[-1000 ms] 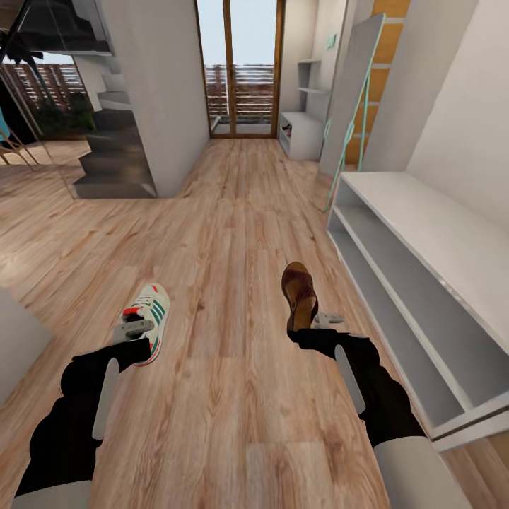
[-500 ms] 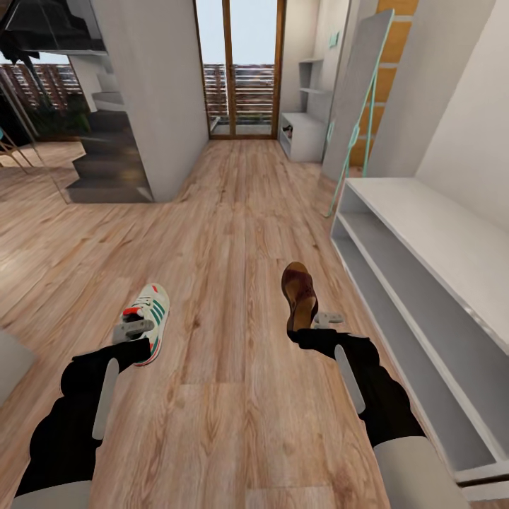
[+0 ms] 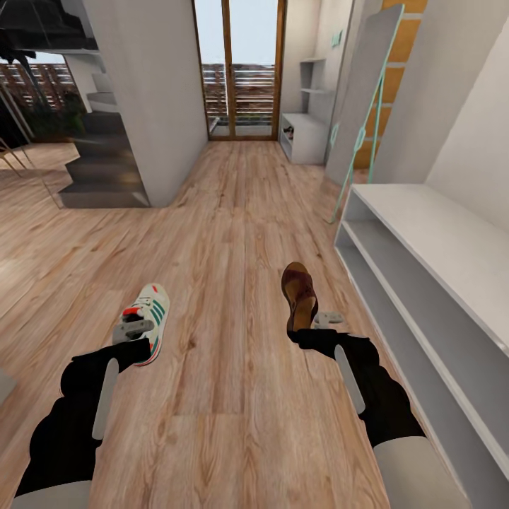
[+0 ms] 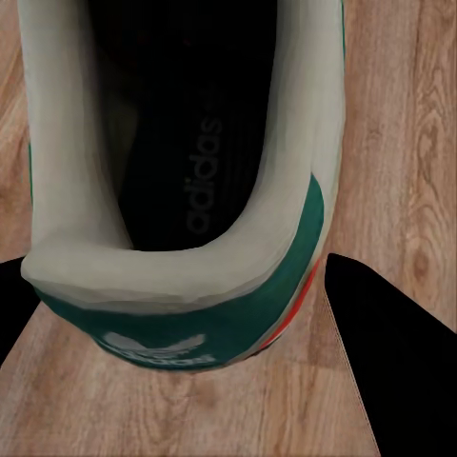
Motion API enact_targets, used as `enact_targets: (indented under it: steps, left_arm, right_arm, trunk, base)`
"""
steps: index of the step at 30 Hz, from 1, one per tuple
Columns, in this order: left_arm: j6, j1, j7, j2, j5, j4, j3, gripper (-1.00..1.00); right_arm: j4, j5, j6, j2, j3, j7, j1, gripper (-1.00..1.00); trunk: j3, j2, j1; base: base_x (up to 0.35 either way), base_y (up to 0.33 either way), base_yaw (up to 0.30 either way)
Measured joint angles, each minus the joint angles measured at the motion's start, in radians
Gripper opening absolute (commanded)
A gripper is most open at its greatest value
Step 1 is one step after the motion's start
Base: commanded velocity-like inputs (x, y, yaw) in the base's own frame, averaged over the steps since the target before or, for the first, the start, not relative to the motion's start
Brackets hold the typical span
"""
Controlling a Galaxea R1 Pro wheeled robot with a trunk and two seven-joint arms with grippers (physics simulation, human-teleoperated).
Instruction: Pick up the two gym shoes and the two sandals from the corridor floor and place them onto the hallstand (shoe rack) in the corridor, making sure they are on the rack and not on the floor. Arrange them so the two gym shoes are next to each other and the two sandals are next to each other.
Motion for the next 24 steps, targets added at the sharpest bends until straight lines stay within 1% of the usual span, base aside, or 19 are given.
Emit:
enact_targets:
  steps: [3, 13, 19, 24]
  left_arm:
    - [0.000, 0.000, 0.000, 0.000, 0.001, 0.001, 0.000, -1.00]
    - [0.000, 0.000, 0.000, 0.000, 0.000, 0.000, 0.000, -1.00]
    - [0.000, 0.000, 0.000, 0.001, 0.000, 0.000, 0.000, -1.00]
    - [0.000, 0.000, 0.000, 0.001, 0.000, 0.000, 0.000, -1.00]
  right_arm:
    - [0.000, 0.001, 0.000, 0.000, 0.000, 0.000, -0.001, -1.00]
    - [-0.001, -0.001, 0.001, -0.001, 0.000, 0.000, -0.001, -1.00]
    - [-0.001, -0.001, 0.001, -0.002, -0.001, 0.001, 0.000, -1.00]
    - [0.000, 0.001, 0.001, -0.002, -0.001, 0.001, -0.001, -1.00]
  trunk:
    - [0.000, 0.000, 0.000]
    - [0.000, 0.000, 0.000]
    - [0.000, 0.000, 0.000]
    - [0.000, 0.000, 0.000]
  base:
    - [0.328, 0.093, 0.000]
    - [0.310, 0.181, 0.000]
    - [0.330, 0.092, 0.000]
    - [0.335, 0.032, 0.000]
